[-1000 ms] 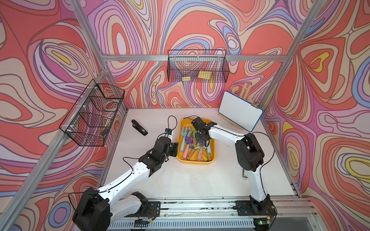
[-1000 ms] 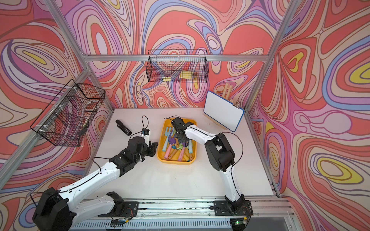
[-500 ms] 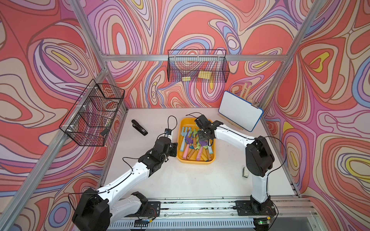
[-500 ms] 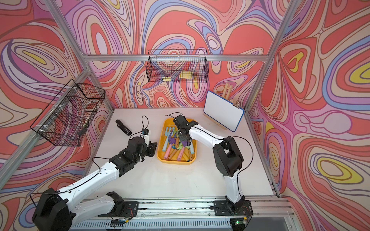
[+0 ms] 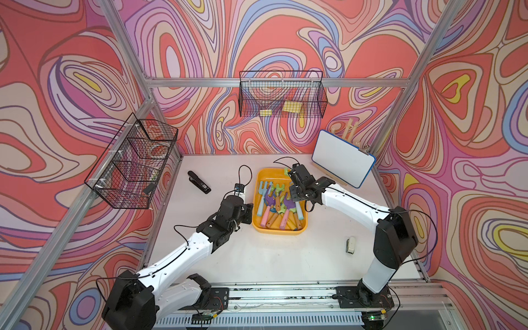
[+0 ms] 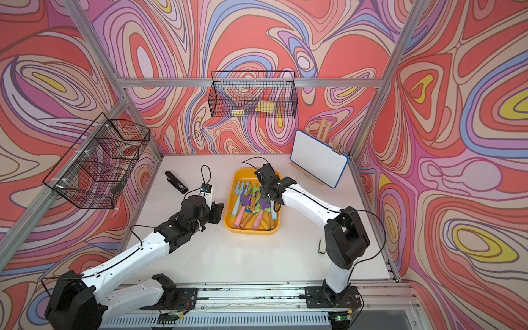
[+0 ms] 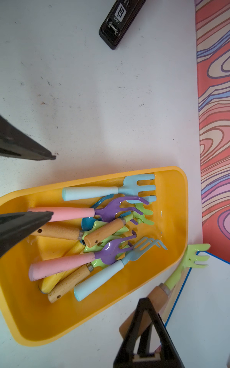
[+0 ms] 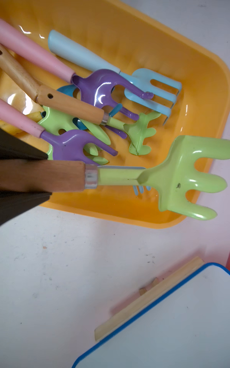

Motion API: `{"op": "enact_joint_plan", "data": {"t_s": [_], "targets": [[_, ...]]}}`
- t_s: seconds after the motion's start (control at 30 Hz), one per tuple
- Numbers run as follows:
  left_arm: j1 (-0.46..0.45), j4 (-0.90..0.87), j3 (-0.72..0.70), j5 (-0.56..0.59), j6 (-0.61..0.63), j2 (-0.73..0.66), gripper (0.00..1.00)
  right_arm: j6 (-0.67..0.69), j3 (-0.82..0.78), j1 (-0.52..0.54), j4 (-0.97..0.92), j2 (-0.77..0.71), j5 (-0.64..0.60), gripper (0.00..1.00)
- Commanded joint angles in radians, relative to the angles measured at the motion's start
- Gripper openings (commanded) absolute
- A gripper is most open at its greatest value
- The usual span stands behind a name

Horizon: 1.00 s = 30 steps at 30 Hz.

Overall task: Take the hand rake out of the storage box
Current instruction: Pick up the rake from the storage box, then place the rake at the center of the board.

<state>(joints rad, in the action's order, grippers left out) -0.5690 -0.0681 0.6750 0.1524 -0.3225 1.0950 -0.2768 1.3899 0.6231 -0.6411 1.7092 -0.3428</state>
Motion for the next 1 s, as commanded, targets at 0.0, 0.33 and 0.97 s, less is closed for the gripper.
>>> {"op": "enact_joint_plan", "data": {"t_s": [0.0, 0.33, 0.97], "targets": [[-0.002, -0.009, 0.017, 0.001, -0.007, -0.031, 0.46, 0.025, -0.056, 0.007, 0.083, -0.08, -0.065, 0.15], [-0.001, -0.005, 0.018, -0.026, -0.009, -0.046, 0.45, 0.016, -0.178, -0.003, 0.092, -0.126, -0.196, 0.15], [-0.002, -0.03, 0.064, -0.07, -0.008, 0.01, 0.48, -0.015, -0.351, -0.208, 0.237, -0.06, 0.014, 0.17]]}}
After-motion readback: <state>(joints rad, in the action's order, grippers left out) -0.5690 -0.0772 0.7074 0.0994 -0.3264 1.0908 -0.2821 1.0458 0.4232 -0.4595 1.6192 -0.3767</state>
